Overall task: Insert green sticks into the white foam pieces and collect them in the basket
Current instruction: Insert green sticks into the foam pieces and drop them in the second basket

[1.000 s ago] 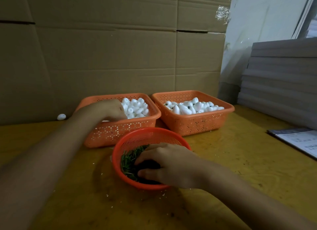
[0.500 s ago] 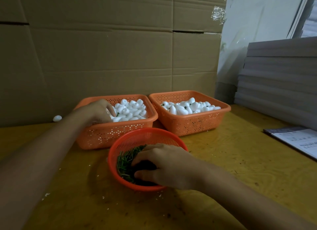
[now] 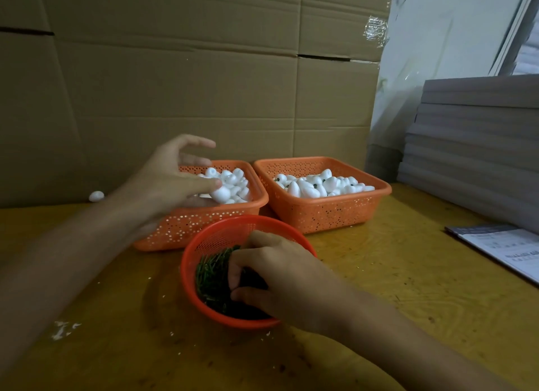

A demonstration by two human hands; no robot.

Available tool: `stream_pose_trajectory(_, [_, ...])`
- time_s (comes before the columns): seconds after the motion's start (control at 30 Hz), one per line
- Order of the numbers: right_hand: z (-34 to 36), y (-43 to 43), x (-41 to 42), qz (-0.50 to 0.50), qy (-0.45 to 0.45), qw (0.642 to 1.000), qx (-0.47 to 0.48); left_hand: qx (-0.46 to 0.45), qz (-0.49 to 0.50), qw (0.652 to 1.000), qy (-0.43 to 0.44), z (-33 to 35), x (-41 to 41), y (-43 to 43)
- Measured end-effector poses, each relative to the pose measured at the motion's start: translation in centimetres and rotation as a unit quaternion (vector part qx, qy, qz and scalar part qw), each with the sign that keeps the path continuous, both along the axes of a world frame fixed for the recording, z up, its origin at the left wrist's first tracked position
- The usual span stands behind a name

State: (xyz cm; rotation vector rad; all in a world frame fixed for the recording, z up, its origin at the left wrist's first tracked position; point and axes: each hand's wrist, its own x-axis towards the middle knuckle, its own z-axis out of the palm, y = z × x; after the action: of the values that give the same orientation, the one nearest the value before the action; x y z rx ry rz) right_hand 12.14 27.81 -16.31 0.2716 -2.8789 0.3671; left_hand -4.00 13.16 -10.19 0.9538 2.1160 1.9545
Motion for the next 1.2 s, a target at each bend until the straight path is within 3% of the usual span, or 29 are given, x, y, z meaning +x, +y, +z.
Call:
stream_pose_trajectory(0.2, [0.0, 0.1, -0.1, -0.018, 0.094, 0.992, -0.085, 0.084, -0.004, 0.996, 0.042, -4.6, 5.3, -1.8])
stream_pose_trajectory(0.33, [0.0, 0.6, -0.3, -0.045, 0.073, 0.965, -0.25, 0.126, -0.009, 0.988, 0.086, -7.8, 6.8, -2.1])
stream_pose_trajectory(0.53, [-0.1, 0.9, -0.6, -0.031, 0.049, 0.928, -0.369, 0.093, 0.018, 0.984, 0.153, -10.6, 7.8, -2.3])
stream_pose_trajectory(0.73, [-0.5, 1.0, -1.3, -0.05, 0.049, 0.952, -0.298, 0.087, 0.041, 0.965, 0.242, -11.0, 7.6, -2.5])
stream_pose_trajectory(0.87, [-0.7, 0.9, -1.4, -0.047, 0.065, 0.968, -0.237, 0.095, 0.037, 0.961, 0.257, -10.7, 7.7, -2.6])
stream_pose_trajectory(1.2, [-1.1, 0.7, -1.5, -0.041, 0.089, 0.959, -0.268, 0.119, 0.0, 0.967, 0.224, -10.9, 7.7, -2.5])
